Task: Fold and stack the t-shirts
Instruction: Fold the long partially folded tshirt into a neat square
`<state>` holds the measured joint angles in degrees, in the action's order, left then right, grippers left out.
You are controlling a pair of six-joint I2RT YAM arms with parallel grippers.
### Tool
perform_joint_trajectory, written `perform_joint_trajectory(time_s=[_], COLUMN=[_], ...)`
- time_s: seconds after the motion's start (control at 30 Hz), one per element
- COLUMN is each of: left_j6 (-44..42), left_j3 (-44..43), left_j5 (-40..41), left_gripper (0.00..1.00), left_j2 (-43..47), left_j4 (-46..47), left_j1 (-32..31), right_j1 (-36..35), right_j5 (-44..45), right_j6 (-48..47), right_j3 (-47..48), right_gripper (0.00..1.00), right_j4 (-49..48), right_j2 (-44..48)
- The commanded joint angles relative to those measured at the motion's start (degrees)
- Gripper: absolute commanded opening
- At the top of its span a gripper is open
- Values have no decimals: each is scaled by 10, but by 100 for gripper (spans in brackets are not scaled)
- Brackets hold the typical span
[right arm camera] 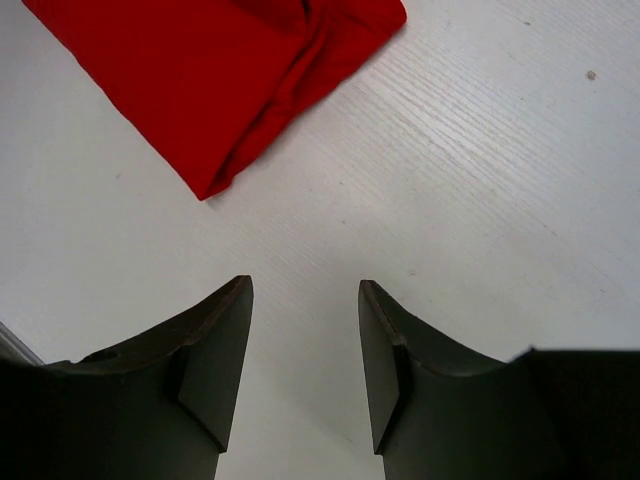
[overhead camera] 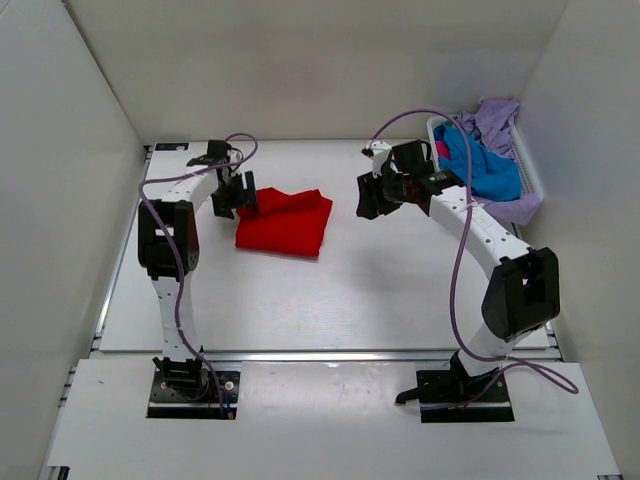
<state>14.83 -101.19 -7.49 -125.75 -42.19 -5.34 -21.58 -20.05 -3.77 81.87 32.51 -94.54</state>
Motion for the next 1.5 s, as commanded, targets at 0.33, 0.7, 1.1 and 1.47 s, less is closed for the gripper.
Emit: perform_joint_trajectory(time_s=[0.33,0.7,1.1,1.47], left_j6=[85,75,92,98], left_j3=[230,222,168,165], left_j5=[-8,-61,-38,-53], left_gripper=[91,54,43,68], left_j2=[208,210,105,169], left_j4=[253,194,199,203], left_j1=[19,21,-12,10], right_j1=[-21,-21,-17,-16], right_j5=[-27,-38,-46,-47], right_j6=[25,34,51,58], right_j3=[-51,-63,-77,-97], right_gripper=[44,45,44,44], right_j4=[-34,-43,-48,-50], right_j2=[67,70,83,103])
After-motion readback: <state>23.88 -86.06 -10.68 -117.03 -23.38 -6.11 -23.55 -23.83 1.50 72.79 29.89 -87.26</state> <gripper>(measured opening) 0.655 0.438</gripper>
